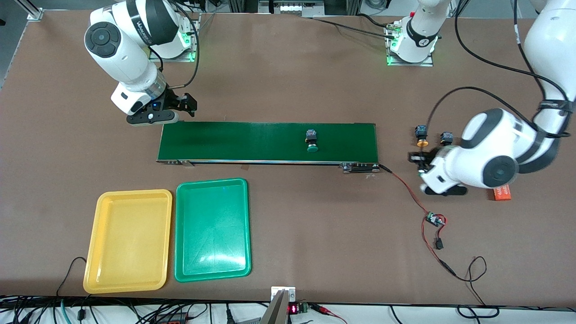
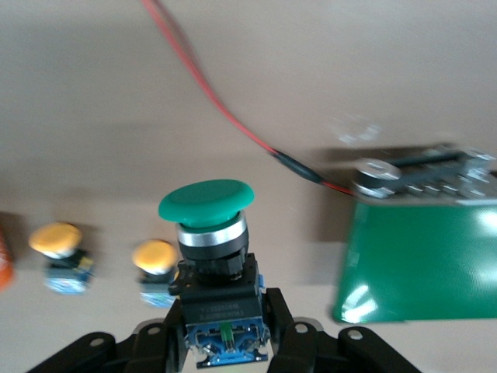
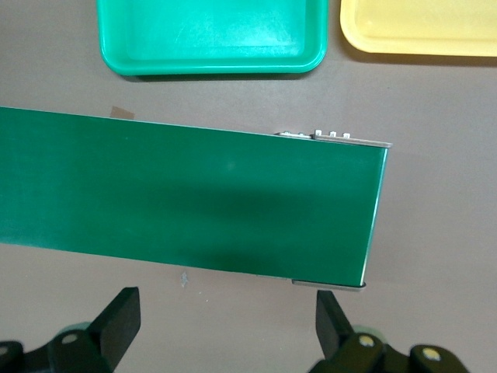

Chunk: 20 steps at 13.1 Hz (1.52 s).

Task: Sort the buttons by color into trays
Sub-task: 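Place the second green button on the conveyor belt with the left gripper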

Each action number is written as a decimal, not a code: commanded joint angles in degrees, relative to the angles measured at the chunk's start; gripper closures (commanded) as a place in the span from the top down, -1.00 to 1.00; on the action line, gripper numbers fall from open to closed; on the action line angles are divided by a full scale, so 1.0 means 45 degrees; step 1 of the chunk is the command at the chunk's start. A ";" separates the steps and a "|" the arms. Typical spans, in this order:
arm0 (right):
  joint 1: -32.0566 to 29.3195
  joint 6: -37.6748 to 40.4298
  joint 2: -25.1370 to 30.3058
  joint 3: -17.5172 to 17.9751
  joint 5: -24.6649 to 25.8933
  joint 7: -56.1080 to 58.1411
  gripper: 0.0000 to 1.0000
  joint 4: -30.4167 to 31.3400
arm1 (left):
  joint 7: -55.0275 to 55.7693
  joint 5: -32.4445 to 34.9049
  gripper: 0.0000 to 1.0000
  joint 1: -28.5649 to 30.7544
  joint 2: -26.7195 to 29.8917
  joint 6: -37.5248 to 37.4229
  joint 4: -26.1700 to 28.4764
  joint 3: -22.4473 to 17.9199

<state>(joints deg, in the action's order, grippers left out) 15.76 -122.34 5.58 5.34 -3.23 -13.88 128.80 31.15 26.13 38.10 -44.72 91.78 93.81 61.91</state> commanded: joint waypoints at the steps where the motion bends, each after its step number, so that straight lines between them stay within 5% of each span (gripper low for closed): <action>1: 0.0110 0.0018 0.0069 -0.0055 -0.0103 -0.0197 1.00 0.0050 | 0.1684 -0.0124 -0.68 -0.0846 0.0055 0.0480 0.0850 0.0305; 7: 0.0110 0.0018 0.0010 -0.0055 -0.0103 -0.0216 1.00 0.0031 | 0.4109 -0.0046 -0.70 -0.1629 0.0055 0.4230 0.3019 0.0735; 14: 0.0794 -0.0664 -0.0360 -0.0055 -0.0103 -0.1720 1.00 -0.0067 | 0.4210 0.0130 -0.60 -0.1787 0.0035 0.5289 0.4115 0.0579; 15: 0.0852 -0.0782 -0.0400 -0.0055 -0.0103 -0.1720 1.00 -0.0067 | 0.4230 0.0130 -0.46 -0.1768 0.0035 0.5289 0.4115 0.0560; 16: 0.0872 -0.0860 -0.0458 -0.0055 -0.0103 -0.1720 1.00 -0.0067 | 0.4249 0.0111 0.10 -0.1768 0.0035 0.5270 0.4115 0.0560; 17: 0.1007 -0.0919 -0.0478 -0.0055 -0.0103 -0.1720 1.00 -0.0067 | 0.4249 0.0130 0.99 -0.1768 0.0035 0.5192 0.4076 0.0560; 20: 0.1048 -0.0861 -0.0517 -0.0055 -0.0064 -0.1740 1.00 -0.0067 | 0.4425 0.0111 1.00 -0.1729 0.0152 0.4434 0.3454 0.0637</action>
<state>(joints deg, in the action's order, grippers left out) 19.93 -125.98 3.39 5.33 -3.23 -20.73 128.81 49.75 26.10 29.85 -44.84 114.54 111.31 63.99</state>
